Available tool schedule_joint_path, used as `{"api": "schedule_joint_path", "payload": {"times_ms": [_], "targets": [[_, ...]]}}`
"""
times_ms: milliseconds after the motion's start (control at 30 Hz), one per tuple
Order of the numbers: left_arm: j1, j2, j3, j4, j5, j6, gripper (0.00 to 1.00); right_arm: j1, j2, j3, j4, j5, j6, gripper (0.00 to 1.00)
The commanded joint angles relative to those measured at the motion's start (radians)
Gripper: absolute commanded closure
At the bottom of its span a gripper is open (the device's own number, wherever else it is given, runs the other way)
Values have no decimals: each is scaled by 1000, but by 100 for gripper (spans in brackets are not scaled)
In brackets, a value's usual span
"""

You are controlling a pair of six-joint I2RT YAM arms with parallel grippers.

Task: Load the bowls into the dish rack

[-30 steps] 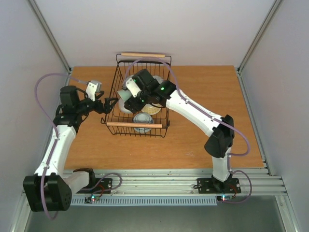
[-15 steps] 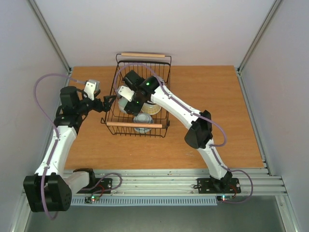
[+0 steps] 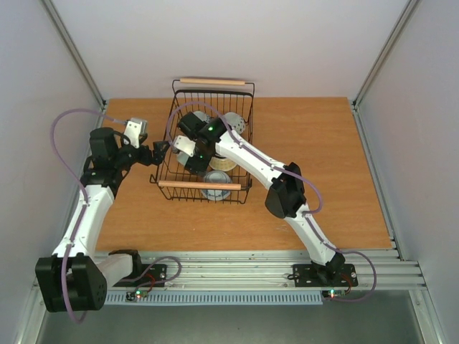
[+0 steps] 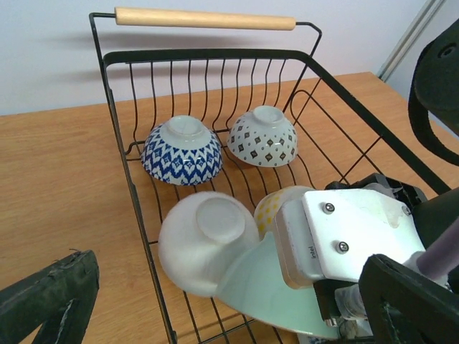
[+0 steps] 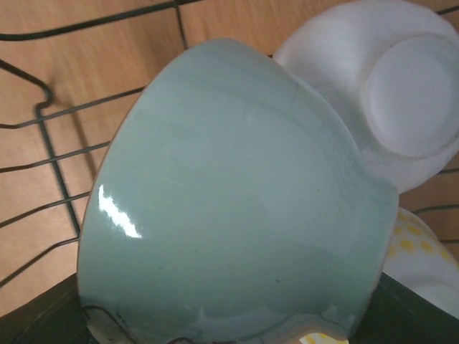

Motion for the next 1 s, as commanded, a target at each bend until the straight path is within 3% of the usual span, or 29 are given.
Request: {"api": "schedule_joint_path", "payload": {"times_ms": [0,167,400,967], "targets": [[-1,12,17,47,16,-1,0,19,1,-50,124,189,-34,99],[-1,22,18,47,14,0,1,48,7,-120,206,315,-74,98],[0,30,18,49,9,0,1,66,16,-125,205,312,-81,96],[0,34,21,44,4,13,1,66,-42,-147,180,118,-24,16]]}}
